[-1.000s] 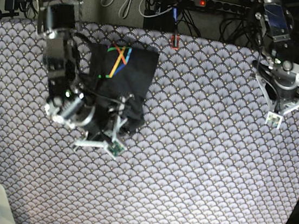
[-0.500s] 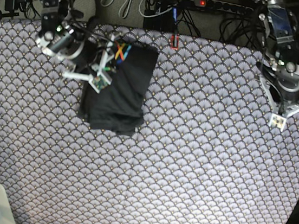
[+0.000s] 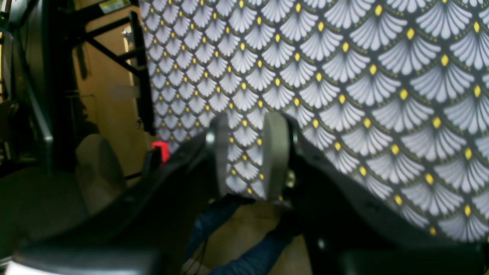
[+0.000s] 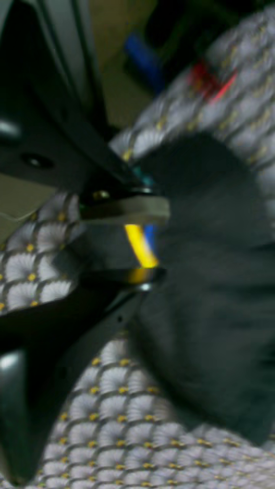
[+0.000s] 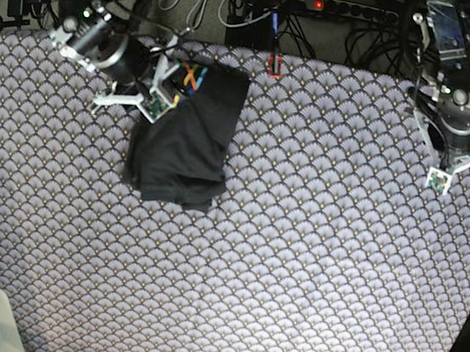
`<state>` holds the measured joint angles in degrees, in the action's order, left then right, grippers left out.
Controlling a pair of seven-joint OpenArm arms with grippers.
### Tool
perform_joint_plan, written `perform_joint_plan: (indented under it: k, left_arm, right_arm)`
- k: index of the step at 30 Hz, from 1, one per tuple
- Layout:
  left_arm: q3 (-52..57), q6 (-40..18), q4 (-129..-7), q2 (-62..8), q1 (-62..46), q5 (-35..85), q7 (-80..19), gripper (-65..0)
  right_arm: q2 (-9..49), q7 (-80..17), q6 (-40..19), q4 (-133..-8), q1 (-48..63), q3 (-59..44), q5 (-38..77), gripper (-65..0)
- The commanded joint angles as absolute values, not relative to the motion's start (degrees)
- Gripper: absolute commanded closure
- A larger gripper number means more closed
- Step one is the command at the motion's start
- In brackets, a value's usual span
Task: Fold the T-shirt properly
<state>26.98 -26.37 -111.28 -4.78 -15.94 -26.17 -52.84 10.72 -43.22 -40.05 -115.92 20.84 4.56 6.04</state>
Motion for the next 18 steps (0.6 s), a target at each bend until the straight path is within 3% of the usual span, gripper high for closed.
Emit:
perform_joint_plan:
  k: [1,4,9,16,18]
  left_arm:
    - [27.2,-26.0,-112.4,-5.6,-16.6,-26.8,-52.0,-14.9]
    - [27.2,-26.0,-112.4,-5.7,-20.4,-26.8,-50.3,-13.2]
    - [26.9,-26.1,-112.4,-5.1,-26.9,-25.0,-47.5,0.0]
    - [26.8,-26.1,-112.4,-4.3,-34.4,-10.9,-47.6,-0.3]
    - [26.8,-26.1,-112.3,-3.5,-36.0,-7.3,-47.7,-0.3]
  right_arm:
    - [11.0,-42.8,-40.0,-116.3,21.2,4.3,5.8,-17.3]
    - [11.0,-42.7,-40.0,-116.0,23.7,2.2,5.8,-16.7]
    - [10.6,-42.7,-40.0,-116.1,26.2,-8.6,6.0,-9.9]
    - [10.7,-42.7,-40.0,-114.7,31.0,-24.0,6.1,0.0]
    - [10.8,-42.7,-40.0,-112.7,31.8,-26.9,5.8,0.0]
